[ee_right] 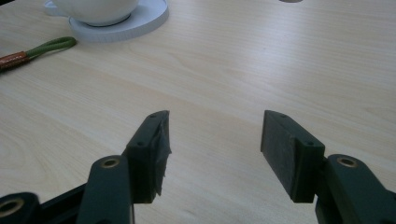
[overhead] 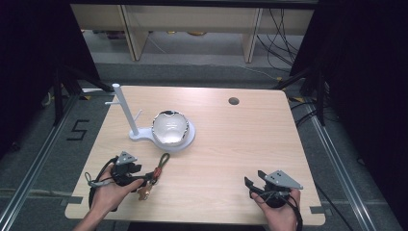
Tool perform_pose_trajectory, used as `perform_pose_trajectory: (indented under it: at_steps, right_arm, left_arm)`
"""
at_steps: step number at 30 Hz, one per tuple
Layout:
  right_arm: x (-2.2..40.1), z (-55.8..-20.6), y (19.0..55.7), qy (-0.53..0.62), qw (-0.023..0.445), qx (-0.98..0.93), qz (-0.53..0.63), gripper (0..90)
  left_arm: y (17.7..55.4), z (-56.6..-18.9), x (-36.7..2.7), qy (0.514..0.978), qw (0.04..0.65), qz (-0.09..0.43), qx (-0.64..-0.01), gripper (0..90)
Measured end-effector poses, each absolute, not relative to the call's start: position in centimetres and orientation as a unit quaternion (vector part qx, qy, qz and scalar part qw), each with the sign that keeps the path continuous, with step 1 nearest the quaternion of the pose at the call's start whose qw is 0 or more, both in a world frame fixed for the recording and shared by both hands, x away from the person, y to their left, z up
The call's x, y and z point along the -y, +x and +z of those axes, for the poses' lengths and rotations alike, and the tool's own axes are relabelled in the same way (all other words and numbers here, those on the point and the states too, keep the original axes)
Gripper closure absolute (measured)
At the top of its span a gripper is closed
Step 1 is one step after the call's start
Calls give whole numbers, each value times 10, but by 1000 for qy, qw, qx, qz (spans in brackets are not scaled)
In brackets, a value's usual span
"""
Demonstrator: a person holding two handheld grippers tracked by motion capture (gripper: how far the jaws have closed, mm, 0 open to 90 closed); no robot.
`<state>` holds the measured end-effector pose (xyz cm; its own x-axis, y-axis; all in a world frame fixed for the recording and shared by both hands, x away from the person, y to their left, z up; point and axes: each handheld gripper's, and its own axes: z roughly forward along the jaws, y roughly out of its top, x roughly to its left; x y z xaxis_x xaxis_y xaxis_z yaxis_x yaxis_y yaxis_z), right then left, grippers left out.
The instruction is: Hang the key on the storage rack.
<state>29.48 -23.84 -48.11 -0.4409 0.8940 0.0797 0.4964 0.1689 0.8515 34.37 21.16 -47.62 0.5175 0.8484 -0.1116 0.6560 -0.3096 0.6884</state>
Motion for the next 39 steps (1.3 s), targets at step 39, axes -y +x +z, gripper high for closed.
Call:
perform_pose_trajectory:
  at_steps: [39]
  right_arm:
    - [240, -480, 294, 480, 222, -736, 422, 434]
  left_arm:
    - [398, -472, -178, 835, 215, 46, -505, 415]
